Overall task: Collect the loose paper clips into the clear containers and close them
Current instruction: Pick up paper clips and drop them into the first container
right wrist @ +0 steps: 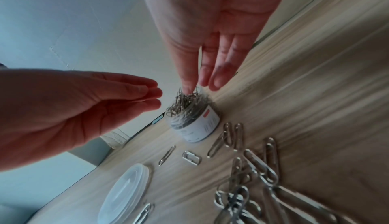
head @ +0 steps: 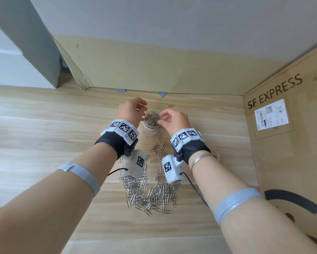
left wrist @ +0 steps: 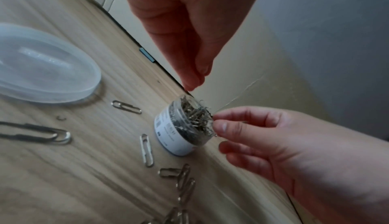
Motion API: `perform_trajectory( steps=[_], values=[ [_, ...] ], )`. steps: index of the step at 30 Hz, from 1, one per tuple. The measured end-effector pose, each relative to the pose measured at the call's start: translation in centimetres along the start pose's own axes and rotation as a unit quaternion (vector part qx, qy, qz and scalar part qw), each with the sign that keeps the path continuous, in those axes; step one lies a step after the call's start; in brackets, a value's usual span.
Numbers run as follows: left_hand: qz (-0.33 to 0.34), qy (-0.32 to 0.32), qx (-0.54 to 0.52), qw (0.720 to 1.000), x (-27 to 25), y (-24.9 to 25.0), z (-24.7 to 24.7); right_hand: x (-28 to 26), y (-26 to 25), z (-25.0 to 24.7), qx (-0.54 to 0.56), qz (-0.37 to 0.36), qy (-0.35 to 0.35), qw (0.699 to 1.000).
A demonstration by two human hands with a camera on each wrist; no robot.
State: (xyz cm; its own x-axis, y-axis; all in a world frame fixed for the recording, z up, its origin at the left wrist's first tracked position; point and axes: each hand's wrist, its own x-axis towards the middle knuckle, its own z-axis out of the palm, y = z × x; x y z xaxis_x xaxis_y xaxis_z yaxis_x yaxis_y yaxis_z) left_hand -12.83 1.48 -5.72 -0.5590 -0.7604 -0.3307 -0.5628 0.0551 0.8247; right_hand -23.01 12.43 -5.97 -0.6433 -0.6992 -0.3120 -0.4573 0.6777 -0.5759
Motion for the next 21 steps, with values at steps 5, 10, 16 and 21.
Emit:
perform_trajectory(
  steps=[5, 10, 16, 21],
  values=[
    [0.041, -0.018, 0.127, 0.991, -0.7, -1.5, 0.1, 0.3, -0.1, 0.4, -0.005, -0.034, 0.019, 0.999],
    [0.041, -0.082, 0.144, 0.985, -1.0, -2.3, 1.0, 0.2, -0.5, 0.8, -0.055, -0.042, -0.006, 0.998],
    [0.036, -0.082, 0.159, 0.983, -0.7, -2.7, 2.2, 1.1, 0.0, 0.0, -0.046, -0.025, 0.01, 0.999],
    [0.029, -0.077, 0.146, 0.986, -0.3, -3.2, 2.6, 2.3, 2.1, -1.1, -0.111, 0.009, -0.023, 0.993]
  ],
)
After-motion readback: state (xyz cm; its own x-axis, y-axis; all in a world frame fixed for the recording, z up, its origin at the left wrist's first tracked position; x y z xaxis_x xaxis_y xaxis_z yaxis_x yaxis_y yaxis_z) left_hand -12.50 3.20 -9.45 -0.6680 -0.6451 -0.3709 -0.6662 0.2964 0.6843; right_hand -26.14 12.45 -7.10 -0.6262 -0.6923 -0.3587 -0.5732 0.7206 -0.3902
